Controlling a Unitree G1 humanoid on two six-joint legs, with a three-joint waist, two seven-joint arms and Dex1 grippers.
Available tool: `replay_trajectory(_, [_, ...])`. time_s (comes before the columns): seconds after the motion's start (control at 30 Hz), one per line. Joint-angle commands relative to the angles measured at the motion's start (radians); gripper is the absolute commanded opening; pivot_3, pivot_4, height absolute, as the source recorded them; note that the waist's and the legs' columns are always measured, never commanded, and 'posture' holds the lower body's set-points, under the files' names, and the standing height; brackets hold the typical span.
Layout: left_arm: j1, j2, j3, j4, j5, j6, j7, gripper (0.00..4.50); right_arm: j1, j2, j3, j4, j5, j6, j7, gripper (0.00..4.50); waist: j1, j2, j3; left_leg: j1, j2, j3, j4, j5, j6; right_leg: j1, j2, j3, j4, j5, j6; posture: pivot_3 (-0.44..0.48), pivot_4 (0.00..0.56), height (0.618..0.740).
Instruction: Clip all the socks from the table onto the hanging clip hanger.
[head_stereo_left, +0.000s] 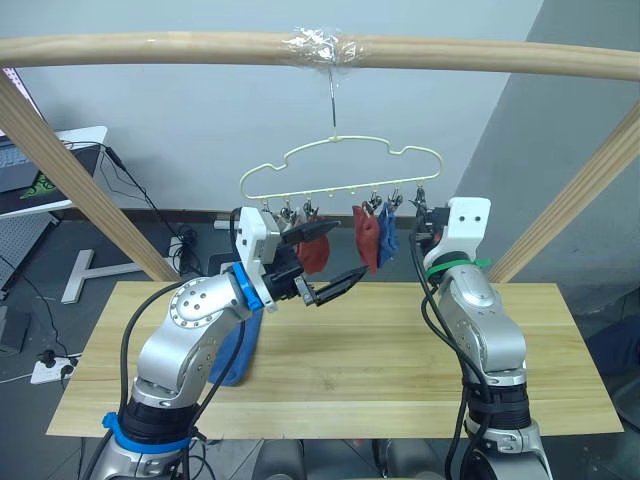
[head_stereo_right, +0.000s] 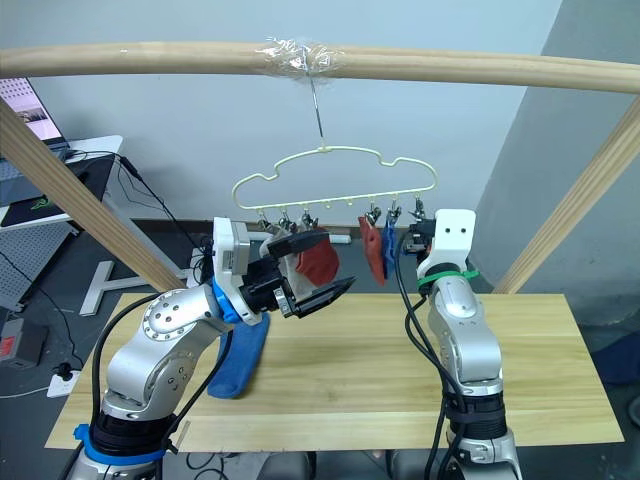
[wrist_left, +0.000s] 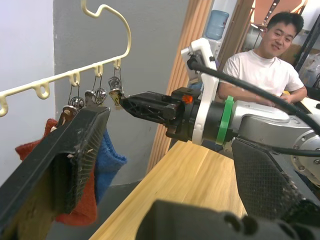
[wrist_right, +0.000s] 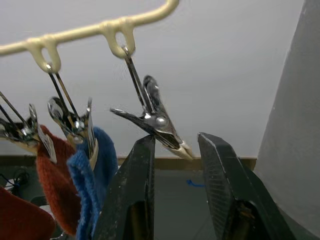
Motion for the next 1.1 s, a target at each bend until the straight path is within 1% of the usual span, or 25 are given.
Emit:
replay_trajectory(0.03, [-0.008, 0.000, 0.009, -0.025, -0.008, -0.012, 0.006, 4.50, 0.000, 0.006, 0.014, -0.062, 0.002, 0.004, 0.005, 1.38, 0.000, 0.000, 0.000, 0.000, 0.000, 0.000, 0.000, 0.000, 0.000, 0.000, 0.000, 0.000, 0.000, 0.000, 0.000, 0.098, 0.164, 0.740])
replay_trajectory(0.27, [-0.007, 0.002, 0.010, -0.028, -0.010, -0.010, 0.005, 4.50, 0.003, 0.009, 0.021, -0.071, -0.002, 0.006, 0.003, 1.38, 0.000, 0.000, 0.000, 0.000, 0.000, 0.000, 0.000, 0.000, 0.000, 0.000, 0.000, 0.000, 0.000, 0.000, 0.000, 0.098, 0.164, 0.740])
replay_trajectory(0.5, [-0.013, 0.003, 0.011, -0.025, -0.009, -0.009, 0.005, 4.50, 0.006, 0.039, 0.026, -0.077, 0.003, 0.011, -0.007, 1.38, -0.001, 0.000, 0.000, 0.000, 0.000, 0.000, 0.000, 0.000, 0.000, 0.000, 0.000, 0.000, 0.000, 0.000, 0.000, 0.098, 0.164, 0.740])
replay_trajectory(0.53, [-0.012, 0.004, 0.012, -0.026, -0.010, -0.009, 0.004, 4.50, 0.007, 0.042, 0.027, -0.077, 0.001, 0.011, -0.009, 1.38, -0.001, 0.000, 0.000, 0.000, 0.000, 0.000, 0.000, 0.000, 0.000, 0.000, 0.000, 0.000, 0.000, 0.000, 0.000, 0.102, 0.175, 0.740])
replay_trajectory(0.73, [-0.019, 0.007, 0.016, -0.021, -0.011, -0.007, 0.003, 4.50, 0.001, 0.052, 0.027, -0.073, -0.005, 0.006, -0.018, 1.38, -0.001, 0.000, 0.001, 0.000, 0.000, 0.000, 0.000, 0.000, 0.000, 0.000, 0.000, 0.000, 0.000, 0.000, 0.000, 0.104, 0.179, 0.740])
replay_trajectory(0.97, [-0.023, 0.009, 0.017, -0.035, -0.010, -0.008, 0.006, 4.50, -0.032, 0.069, 0.043, -0.030, -0.014, -0.009, -0.017, 1.38, 0.000, 0.000, 0.001, 0.000, 0.000, 0.000, 0.000, 0.000, 0.000, 0.000, 0.000, 0.000, 0.000, 0.000, 0.000, 0.112, 0.172, 0.740])
replay_trajectory(1.1, [-0.022, 0.011, 0.017, -0.043, -0.012, -0.005, 0.009, 4.50, -0.054, 0.070, 0.031, 0.001, -0.017, -0.023, -0.021, 1.38, 0.000, 0.000, 0.001, 0.000, 0.000, 0.000, 0.000, 0.000, 0.000, 0.000, 0.000, 0.000, 0.000, 0.000, 0.000, 0.118, 0.171, 0.740])
